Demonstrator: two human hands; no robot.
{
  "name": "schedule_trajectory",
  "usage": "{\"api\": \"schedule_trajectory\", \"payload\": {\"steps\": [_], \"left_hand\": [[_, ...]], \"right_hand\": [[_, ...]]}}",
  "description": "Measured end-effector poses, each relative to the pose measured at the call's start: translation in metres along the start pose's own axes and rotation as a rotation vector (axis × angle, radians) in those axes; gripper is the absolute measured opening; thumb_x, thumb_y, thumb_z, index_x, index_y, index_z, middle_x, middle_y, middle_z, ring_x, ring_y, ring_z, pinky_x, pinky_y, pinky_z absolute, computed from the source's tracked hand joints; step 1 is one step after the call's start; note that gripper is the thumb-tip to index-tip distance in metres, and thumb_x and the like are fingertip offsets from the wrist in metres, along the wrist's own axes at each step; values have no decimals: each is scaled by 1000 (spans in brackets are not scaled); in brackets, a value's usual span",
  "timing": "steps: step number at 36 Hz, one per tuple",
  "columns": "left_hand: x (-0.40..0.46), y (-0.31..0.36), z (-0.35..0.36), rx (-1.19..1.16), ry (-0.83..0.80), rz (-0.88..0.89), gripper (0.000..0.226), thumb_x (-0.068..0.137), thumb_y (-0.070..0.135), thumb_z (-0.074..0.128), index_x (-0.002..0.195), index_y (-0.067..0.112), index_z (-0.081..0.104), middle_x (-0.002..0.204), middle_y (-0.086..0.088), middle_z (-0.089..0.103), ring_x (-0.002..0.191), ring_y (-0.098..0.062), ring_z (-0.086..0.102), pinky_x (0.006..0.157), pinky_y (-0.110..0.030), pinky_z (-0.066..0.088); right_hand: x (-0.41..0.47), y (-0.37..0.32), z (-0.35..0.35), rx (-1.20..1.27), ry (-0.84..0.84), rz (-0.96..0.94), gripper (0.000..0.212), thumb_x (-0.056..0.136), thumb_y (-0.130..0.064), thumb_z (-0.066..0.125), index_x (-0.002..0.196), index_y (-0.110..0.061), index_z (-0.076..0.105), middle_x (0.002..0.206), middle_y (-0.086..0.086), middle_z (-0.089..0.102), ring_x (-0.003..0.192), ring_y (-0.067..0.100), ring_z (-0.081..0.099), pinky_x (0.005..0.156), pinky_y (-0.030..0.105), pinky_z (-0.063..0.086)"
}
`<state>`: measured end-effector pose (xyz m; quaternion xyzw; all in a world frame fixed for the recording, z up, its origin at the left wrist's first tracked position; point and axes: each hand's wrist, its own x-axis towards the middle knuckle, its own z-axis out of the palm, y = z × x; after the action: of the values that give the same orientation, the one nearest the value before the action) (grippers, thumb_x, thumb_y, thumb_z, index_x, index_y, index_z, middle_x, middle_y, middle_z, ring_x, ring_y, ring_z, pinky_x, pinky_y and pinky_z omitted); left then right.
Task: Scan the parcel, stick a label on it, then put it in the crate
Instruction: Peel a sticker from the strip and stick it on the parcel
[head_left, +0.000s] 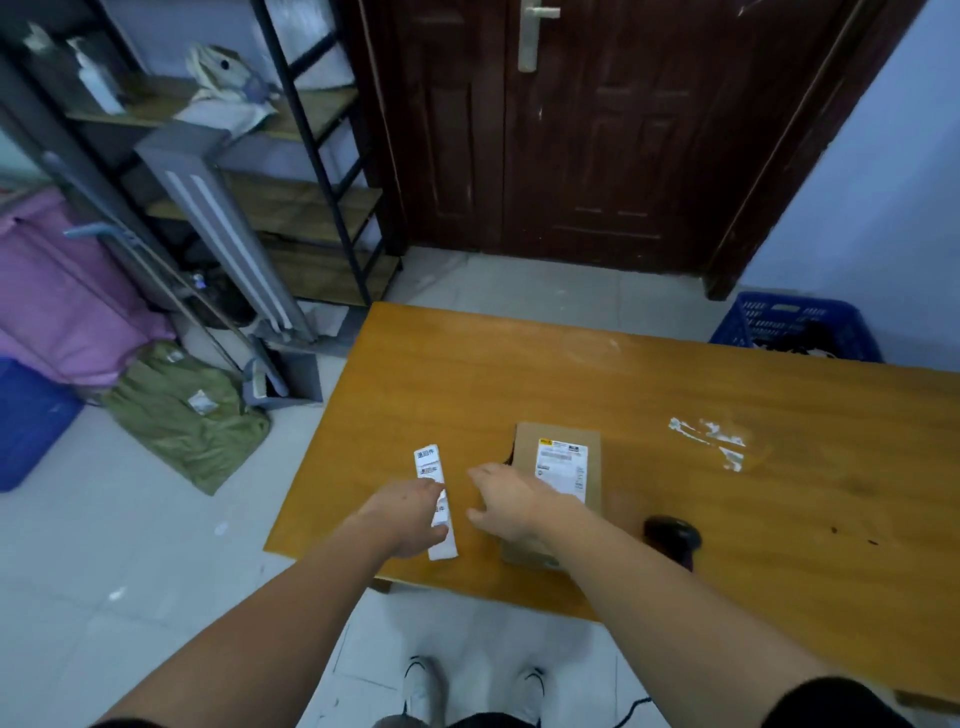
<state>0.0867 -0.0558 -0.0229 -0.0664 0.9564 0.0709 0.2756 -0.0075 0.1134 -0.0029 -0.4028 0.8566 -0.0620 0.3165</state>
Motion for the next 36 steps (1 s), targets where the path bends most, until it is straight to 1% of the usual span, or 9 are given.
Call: {"api": "schedule_trajectory", "payload": {"steps": [4, 8, 12, 14, 16, 20, 22, 28, 36], "left_hand": [[-2, -11, 11, -20, 22, 14, 58, 95, 48, 53, 142, 16, 44, 138, -7, 57, 118, -28, 56, 96, -42, 49], [6, -24, 21, -16, 25, 21, 57, 94, 48, 55, 142, 17, 45, 136, -5, 58, 118, -27, 56, 96, -41, 49], [22, -37, 38, 1, 30, 56, 63, 94, 49, 55, 146, 15, 41, 147, -7, 50, 125, -28, 52, 101, -40, 45], [30, -42, 47, 17, 41, 71, 70, 96, 51, 52, 152, 14, 34, 159, -9, 36, 137, -28, 43, 110, -40, 39], [38, -44, 57, 12, 64, 78, 73, 97, 53, 48, 155, 13, 29, 165, -9, 26, 145, -28, 33, 117, -41, 30], [49, -44, 76, 2, 78, 92, 79, 97, 54, 44, 158, 10, 19, 168, -10, 15, 153, -29, 14, 124, -43, 12], [52, -46, 84, 13, 84, 99, 84, 95, 55, 48, 159, 9, 18, 168, -10, 15, 154, -29, 10, 125, -43, 7], [54, -56, 100, 102, 106, 138, 86, 95, 53, 48, 159, 9, 12, 169, -9, 11, 154, -29, 7, 126, -45, 7], [53, -60, 103, 112, 111, 155, 86, 97, 55, 45, 160, 8, 9, 169, -9, 10, 155, -28, 6, 126, -46, 9]], "right_hand": [[19, -22, 12, -13, -76, -11, 58, 99, -38, 52, 147, -8, 45, 146, 16, 52, 130, 36, 53, 104, 47, 48], [35, -31, 24, 9, -114, 18, 50, 99, -35, 51, 141, -9, 50, 137, 16, 57, 123, 35, 56, 99, 46, 50], [53, -35, 37, 27, -134, 75, 48, 101, -33, 50, 143, -10, 49, 138, 15, 56, 123, 35, 56, 100, 45, 50], [61, -37, 44, 34, -146, 112, 45, 102, -32, 50, 141, -10, 51, 138, 15, 56, 124, 35, 56, 101, 45, 49], [69, -38, 52, 40, -140, 147, 43, 102, -32, 51, 139, -9, 53, 138, 15, 56, 124, 35, 56, 101, 45, 49], [87, -41, 64, 21, -127, 201, 45, 98, -28, 58, 139, -10, 53, 137, 13, 55, 125, 33, 53, 102, 45, 49], [95, -41, 71, 4, -116, 210, 49, 95, -26, 62, 140, -11, 50, 137, 12, 52, 127, 33, 49, 102, 45, 48], [109, -36, 89, -96, -8, 208, 46, 91, -24, 66, 134, -16, 51, 131, 11, 50, 121, 31, 46, 89, 42, 49], [112, -35, 94, -122, 39, 191, 35, 101, -22, 57, 135, -19, 54, 127, 11, 52, 116, 30, 49, 87, 41, 47]]}}
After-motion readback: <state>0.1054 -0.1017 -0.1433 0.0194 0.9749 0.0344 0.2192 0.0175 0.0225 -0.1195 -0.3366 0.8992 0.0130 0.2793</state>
